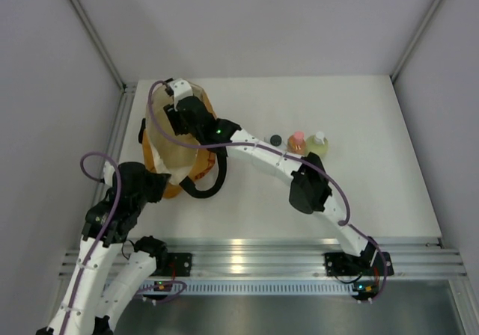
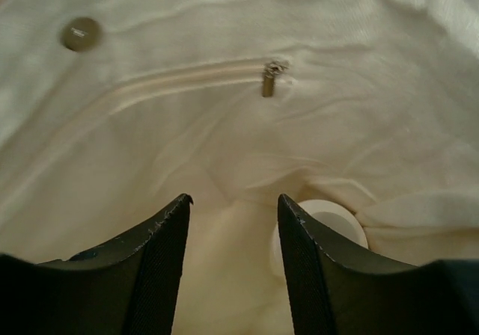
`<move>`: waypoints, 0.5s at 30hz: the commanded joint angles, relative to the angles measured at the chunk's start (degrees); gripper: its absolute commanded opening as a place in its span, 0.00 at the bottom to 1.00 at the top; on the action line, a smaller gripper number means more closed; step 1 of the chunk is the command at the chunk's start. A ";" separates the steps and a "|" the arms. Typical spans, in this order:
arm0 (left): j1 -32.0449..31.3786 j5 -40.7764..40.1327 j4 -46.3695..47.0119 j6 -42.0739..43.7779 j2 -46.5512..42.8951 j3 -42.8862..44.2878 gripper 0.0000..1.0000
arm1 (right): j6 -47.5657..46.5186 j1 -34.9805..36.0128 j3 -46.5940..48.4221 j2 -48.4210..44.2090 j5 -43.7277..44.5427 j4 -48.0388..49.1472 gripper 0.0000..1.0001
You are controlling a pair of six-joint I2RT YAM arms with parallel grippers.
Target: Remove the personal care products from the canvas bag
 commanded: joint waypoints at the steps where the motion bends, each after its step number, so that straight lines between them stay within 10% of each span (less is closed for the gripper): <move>1: 0.01 -1.47 0.60 -0.89 -1.02 -0.47 0.00 | 0.84 -0.34 3.10 1.63 5.46 -2.95 0.49; 15: 0.10 -1.99 0.60 -1.59 -0.58 -1.09 0.00 | 3.30 -0.86 2.75 2.86 13.12 -5.94 0.49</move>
